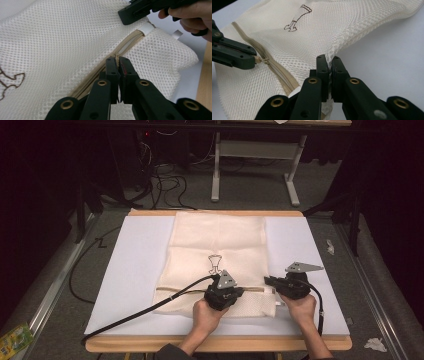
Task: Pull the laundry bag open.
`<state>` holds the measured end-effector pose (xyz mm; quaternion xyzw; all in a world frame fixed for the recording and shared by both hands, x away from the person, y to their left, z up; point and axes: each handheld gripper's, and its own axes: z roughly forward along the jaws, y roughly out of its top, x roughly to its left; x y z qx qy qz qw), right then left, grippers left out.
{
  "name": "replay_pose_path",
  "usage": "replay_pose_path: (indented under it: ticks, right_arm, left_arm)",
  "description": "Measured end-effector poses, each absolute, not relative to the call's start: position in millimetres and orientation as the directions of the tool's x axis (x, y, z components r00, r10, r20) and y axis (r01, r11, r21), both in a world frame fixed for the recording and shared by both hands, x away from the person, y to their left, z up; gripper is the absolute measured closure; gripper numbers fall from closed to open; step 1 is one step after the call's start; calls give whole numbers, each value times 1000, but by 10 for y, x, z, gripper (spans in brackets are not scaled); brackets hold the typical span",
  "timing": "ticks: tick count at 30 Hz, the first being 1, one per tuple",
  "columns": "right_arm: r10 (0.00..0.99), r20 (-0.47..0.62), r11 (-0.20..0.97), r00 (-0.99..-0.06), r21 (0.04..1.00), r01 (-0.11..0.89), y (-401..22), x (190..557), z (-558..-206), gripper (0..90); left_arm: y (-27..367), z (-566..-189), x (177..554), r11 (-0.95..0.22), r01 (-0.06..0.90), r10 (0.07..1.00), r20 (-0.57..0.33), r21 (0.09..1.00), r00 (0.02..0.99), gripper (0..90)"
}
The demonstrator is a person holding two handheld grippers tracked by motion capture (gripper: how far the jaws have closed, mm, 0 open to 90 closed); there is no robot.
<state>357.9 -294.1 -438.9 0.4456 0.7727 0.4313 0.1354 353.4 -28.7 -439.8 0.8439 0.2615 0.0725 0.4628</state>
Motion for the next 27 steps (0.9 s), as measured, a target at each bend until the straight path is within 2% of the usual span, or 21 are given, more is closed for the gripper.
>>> replay_pose_path:
  ticks: [27]
  right_arm:
    - [805,168,243,-568,781,576,-2920,3620,-4431,882]
  left_arm:
    - [-66,-4406,3564,-407,400,538,-139,821,832,870]
